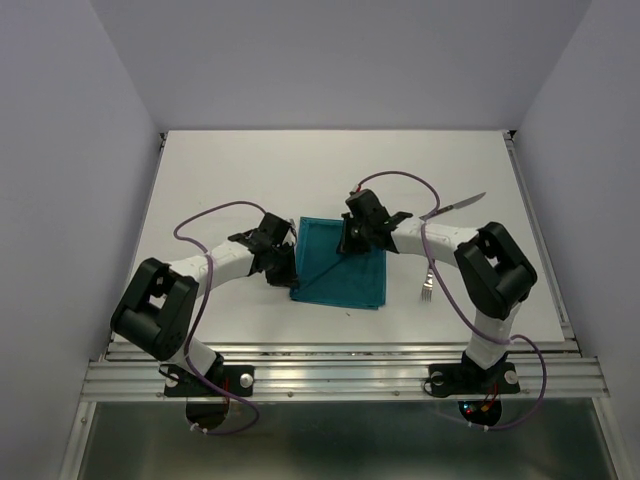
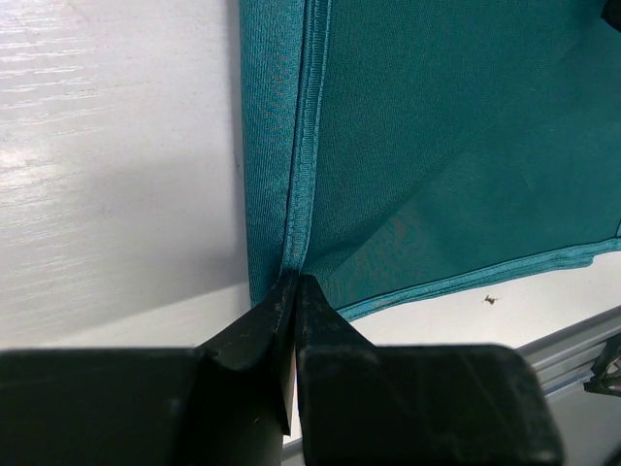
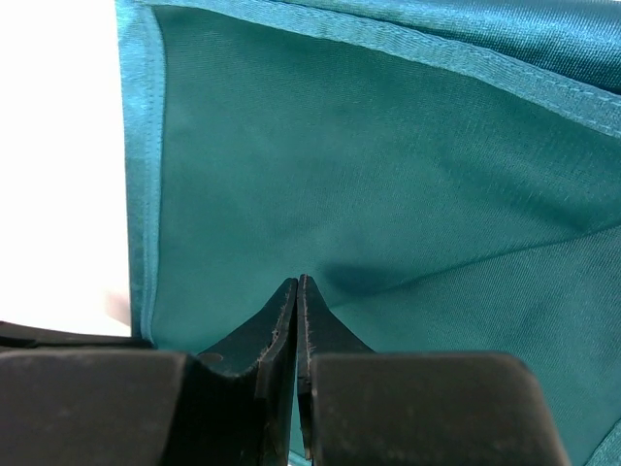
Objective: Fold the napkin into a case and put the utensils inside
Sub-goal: Smooth out the upper triangle-folded napkin at the center of the board.
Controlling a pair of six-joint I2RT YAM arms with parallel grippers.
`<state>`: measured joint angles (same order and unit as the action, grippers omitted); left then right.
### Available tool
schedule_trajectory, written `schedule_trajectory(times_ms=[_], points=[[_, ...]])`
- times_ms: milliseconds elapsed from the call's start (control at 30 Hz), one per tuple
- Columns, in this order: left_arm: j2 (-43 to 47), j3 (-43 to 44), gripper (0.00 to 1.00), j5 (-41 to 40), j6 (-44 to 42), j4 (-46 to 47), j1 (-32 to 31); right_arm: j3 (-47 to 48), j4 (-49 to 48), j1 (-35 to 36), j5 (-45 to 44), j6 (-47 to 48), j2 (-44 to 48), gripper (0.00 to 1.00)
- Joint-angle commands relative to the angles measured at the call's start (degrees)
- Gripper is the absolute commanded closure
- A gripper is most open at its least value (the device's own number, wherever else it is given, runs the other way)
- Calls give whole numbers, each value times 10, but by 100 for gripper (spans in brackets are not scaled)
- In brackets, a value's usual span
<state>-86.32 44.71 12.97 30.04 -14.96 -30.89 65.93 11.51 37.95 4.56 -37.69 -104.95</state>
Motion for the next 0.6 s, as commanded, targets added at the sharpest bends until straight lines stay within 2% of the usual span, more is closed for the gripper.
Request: schedule_trajectory(times_ms=[0, 167, 367, 567], points=[[-5, -7, 88, -10, -5, 7, 1, 26, -2, 5, -3, 10, -10, 93], [-7, -7, 88, -11, -5, 7, 1, 29, 4, 5, 1, 17, -22, 93], [-10, -7, 88, -9, -5, 7, 1, 39, 18, 5, -39, 23, -43, 93], [-8, -9, 88, -8, -8, 5, 1, 41, 20, -26, -43, 28, -44, 93]])
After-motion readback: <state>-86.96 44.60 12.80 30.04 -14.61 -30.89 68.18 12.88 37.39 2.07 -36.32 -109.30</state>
